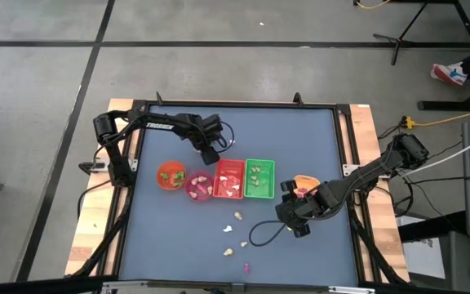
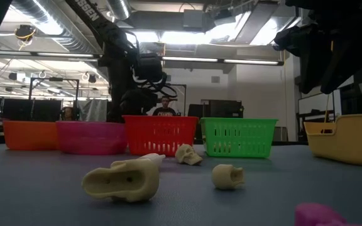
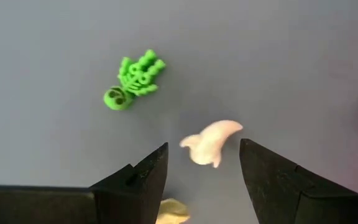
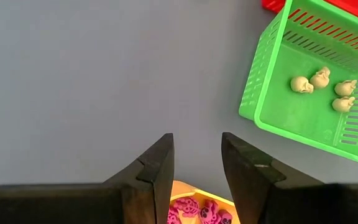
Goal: Sort Halloween decoration
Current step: Put the white ghost toy into the red bin
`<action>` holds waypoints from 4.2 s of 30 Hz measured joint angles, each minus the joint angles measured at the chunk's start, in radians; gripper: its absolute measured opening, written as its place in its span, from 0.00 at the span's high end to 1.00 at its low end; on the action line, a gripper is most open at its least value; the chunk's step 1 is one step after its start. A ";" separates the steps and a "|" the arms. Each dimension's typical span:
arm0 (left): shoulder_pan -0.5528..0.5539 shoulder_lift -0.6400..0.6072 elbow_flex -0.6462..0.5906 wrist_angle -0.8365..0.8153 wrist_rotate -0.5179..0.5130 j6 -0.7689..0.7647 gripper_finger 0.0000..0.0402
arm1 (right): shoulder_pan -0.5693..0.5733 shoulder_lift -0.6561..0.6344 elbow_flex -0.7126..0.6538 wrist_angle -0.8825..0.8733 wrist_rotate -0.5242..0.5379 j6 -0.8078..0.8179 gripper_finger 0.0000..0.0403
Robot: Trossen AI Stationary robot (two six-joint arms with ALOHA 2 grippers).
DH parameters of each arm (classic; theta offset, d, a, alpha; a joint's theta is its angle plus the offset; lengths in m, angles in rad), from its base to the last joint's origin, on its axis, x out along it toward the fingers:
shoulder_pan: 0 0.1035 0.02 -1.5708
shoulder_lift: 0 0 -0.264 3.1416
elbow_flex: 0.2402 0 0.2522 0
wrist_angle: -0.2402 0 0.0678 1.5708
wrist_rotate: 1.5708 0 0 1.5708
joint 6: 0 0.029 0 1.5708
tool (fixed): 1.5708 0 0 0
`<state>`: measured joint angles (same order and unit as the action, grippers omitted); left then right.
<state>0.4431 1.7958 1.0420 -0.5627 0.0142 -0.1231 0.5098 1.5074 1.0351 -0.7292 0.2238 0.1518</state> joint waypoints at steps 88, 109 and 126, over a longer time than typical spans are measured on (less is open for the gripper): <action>0.004 -0.044 -0.075 0.087 -0.007 0.002 1.00 | 0.000 0.000 0.000 0.000 0.000 0.000 0.67; 0.004 -0.048 -0.071 0.071 -0.004 -0.031 0.76 | 0.000 0.000 0.000 -0.001 0.000 0.000 0.67; 0.004 -0.050 0.060 -0.107 -0.004 -0.026 0.65 | 0.000 0.000 0.000 -0.001 0.000 0.000 0.67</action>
<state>0.4469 1.7461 1.1022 -0.6697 0.0099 -0.1495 0.5101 1.5074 1.0351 -0.7302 0.2237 0.1516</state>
